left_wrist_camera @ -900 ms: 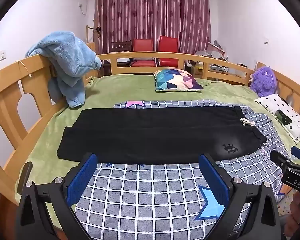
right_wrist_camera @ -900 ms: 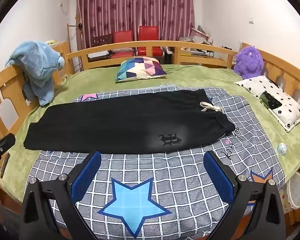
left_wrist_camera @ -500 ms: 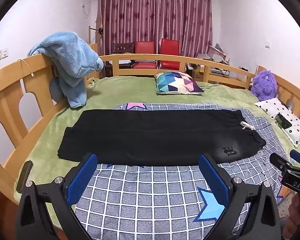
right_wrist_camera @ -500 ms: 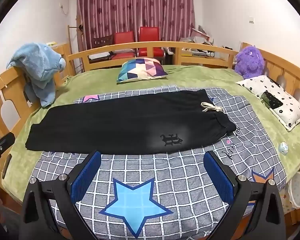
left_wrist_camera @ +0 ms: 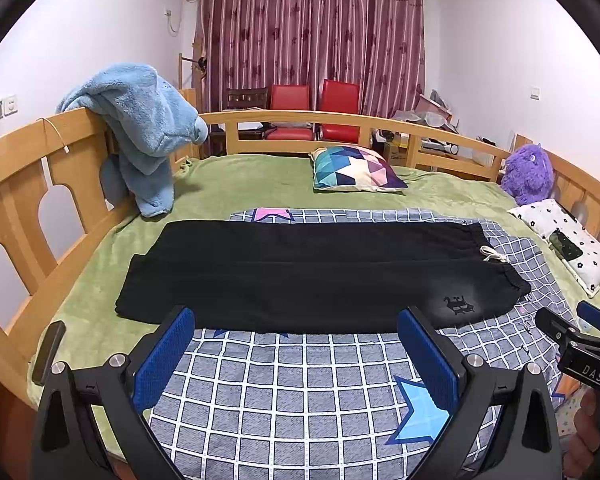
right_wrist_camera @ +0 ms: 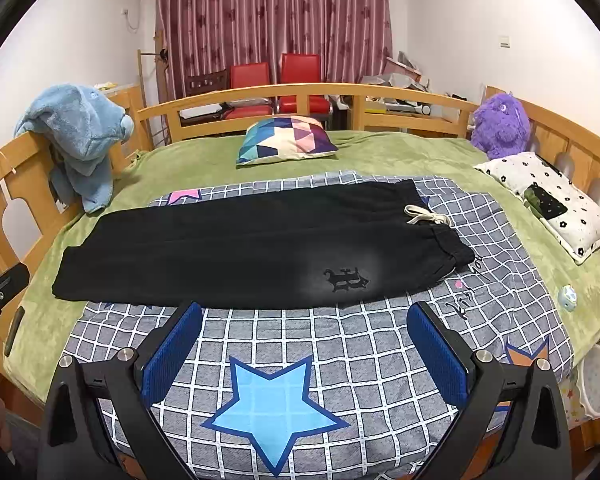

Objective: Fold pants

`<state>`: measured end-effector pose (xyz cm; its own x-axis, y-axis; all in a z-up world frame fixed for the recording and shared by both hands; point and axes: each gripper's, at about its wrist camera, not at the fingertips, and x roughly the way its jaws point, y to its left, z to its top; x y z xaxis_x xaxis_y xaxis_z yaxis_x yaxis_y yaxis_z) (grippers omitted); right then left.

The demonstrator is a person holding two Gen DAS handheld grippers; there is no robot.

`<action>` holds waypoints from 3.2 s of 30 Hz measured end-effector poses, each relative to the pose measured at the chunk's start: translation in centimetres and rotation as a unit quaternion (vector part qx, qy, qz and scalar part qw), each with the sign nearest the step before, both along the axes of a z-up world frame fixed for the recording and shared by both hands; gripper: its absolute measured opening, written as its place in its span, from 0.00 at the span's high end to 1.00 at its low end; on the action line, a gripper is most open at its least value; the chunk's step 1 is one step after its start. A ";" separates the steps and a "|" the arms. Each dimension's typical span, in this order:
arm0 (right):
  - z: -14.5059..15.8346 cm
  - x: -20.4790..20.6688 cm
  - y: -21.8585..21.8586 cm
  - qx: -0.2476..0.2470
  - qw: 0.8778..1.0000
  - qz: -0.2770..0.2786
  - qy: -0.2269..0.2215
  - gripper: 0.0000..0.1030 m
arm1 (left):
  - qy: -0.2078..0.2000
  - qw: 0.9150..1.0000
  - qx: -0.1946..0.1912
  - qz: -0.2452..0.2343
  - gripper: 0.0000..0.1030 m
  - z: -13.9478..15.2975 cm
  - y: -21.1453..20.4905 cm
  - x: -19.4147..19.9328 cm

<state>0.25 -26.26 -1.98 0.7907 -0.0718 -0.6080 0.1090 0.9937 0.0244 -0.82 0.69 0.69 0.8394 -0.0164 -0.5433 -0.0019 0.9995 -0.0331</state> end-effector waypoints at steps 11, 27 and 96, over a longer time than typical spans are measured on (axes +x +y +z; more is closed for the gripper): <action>0.1 0.0 0.2 0.005 1.000 -0.001 -0.001 0.02 | 0.000 1.000 -0.001 0.000 0.01 0.0 -0.1 0.0; 0.2 0.1 0.3 0.006 1.000 -0.001 -0.002 0.02 | 0.000 1.000 0.002 -0.002 0.01 -0.1 -0.1 0.1; -3.2 10.3 -8.7 0.036 0.999 0.011 0.033 0.06 | 0.080 0.992 -0.073 0.068 0.08 -6.2 15.0 11.6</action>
<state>10.51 -34.96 -5.17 0.7499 -0.0095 -0.6615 0.0915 0.9918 0.0895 10.74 15.73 -5.47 0.7431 0.0021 -0.6692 -0.1529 0.9741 -0.1667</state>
